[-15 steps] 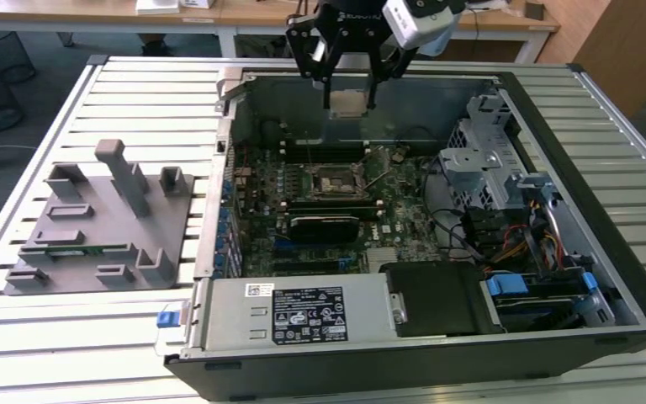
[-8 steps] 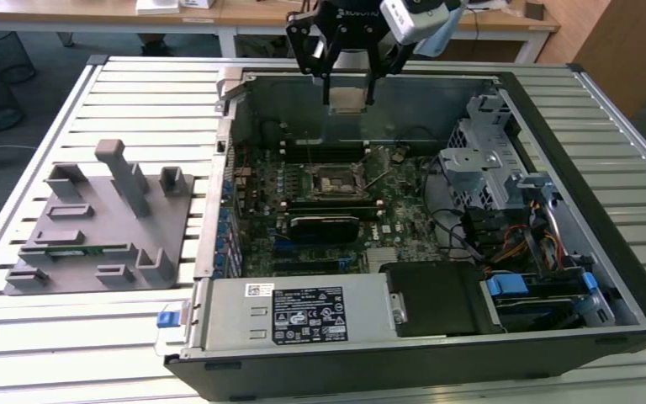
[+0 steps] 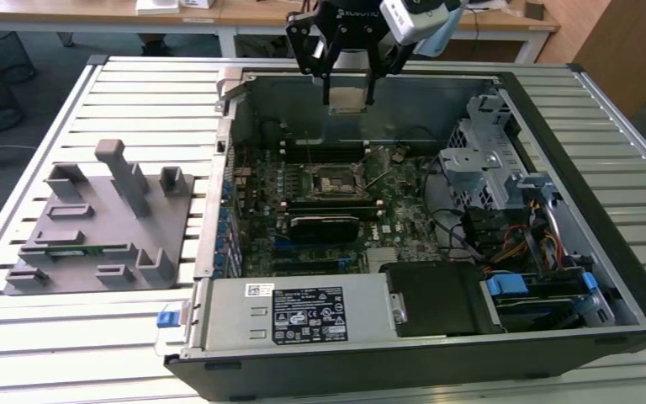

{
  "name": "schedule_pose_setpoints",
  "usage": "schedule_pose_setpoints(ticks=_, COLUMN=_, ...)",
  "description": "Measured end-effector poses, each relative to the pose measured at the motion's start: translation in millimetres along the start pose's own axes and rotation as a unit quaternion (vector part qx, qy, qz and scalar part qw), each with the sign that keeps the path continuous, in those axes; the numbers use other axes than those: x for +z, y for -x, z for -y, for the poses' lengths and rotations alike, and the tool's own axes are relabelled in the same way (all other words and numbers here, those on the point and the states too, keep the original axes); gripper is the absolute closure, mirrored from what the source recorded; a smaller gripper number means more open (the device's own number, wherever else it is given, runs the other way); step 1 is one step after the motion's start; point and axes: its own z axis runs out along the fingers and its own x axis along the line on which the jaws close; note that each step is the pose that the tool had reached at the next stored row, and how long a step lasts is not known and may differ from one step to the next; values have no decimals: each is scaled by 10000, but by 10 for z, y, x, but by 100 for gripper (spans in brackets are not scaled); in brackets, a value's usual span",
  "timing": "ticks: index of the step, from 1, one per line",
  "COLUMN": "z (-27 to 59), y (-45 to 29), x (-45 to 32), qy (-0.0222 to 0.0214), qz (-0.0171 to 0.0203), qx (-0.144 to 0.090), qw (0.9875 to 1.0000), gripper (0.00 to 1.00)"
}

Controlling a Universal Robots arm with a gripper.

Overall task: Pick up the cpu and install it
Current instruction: 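Place the cpu into insertion slot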

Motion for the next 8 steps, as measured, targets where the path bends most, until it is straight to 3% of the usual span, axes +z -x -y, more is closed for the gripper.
schedule_pose_setpoints(ticks=8, z=1, y=0, x=30, qy=-29, qz=20, qx=474, qw=9989, gripper=46)
